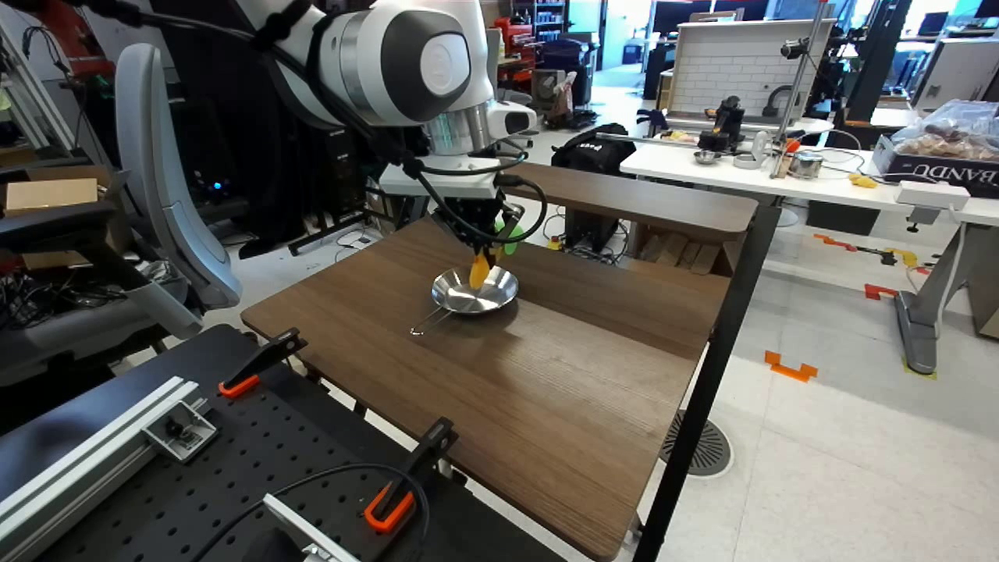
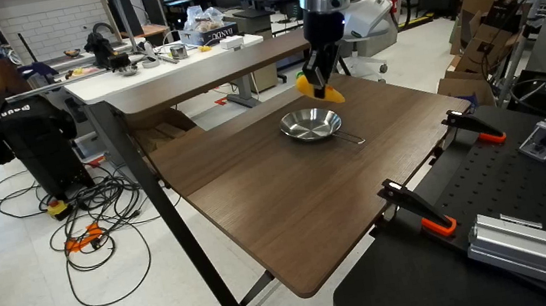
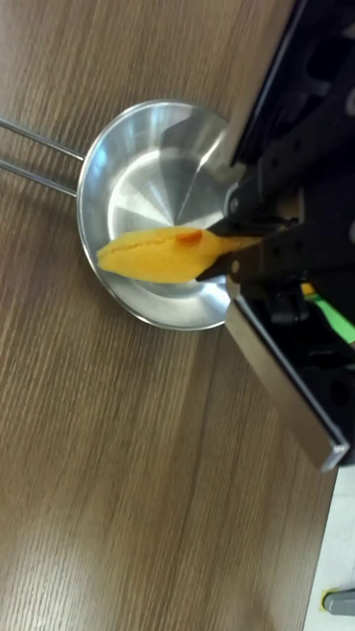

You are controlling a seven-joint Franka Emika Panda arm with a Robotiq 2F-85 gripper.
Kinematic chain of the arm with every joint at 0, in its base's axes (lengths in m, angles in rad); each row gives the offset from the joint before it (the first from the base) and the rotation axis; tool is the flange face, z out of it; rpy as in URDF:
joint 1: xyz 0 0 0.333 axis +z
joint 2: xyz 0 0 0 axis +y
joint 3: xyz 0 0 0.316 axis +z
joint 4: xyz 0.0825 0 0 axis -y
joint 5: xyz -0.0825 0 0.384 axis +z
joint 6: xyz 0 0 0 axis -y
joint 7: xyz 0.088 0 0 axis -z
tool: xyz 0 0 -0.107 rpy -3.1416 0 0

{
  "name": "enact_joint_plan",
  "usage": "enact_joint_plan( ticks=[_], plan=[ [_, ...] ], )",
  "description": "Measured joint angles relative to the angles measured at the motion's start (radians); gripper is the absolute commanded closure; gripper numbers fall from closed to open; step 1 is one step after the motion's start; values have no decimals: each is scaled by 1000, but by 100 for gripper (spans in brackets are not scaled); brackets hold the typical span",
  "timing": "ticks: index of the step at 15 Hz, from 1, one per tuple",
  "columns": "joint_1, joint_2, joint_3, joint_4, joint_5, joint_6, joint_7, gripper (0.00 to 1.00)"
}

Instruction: Put the carrot plush toy on the pan

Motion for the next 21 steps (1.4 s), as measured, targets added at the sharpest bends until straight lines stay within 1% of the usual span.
enact_joint_plan(
  ticks=[1, 2, 3, 4, 7, 10, 12, 16, 21],
  plan=[
    [4, 3, 1, 0, 0, 0, 0, 98],
    [7, 7, 1, 0, 0, 0, 0, 65],
    [11, 11, 1, 0, 0, 0, 0, 64],
    [13, 16, 2, 0, 0, 0, 0, 58],
    [16, 30, 2, 0, 0, 0, 0, 37],
    [16, 41, 3, 0, 0, 0, 0, 13],
    [16, 43, 2, 0, 0, -1, 0, 1],
    [16, 42, 2, 0, 0, -11, 2, 0],
    [14, 2, -6, -6, 2, -84, 21, 0]
  ],
)
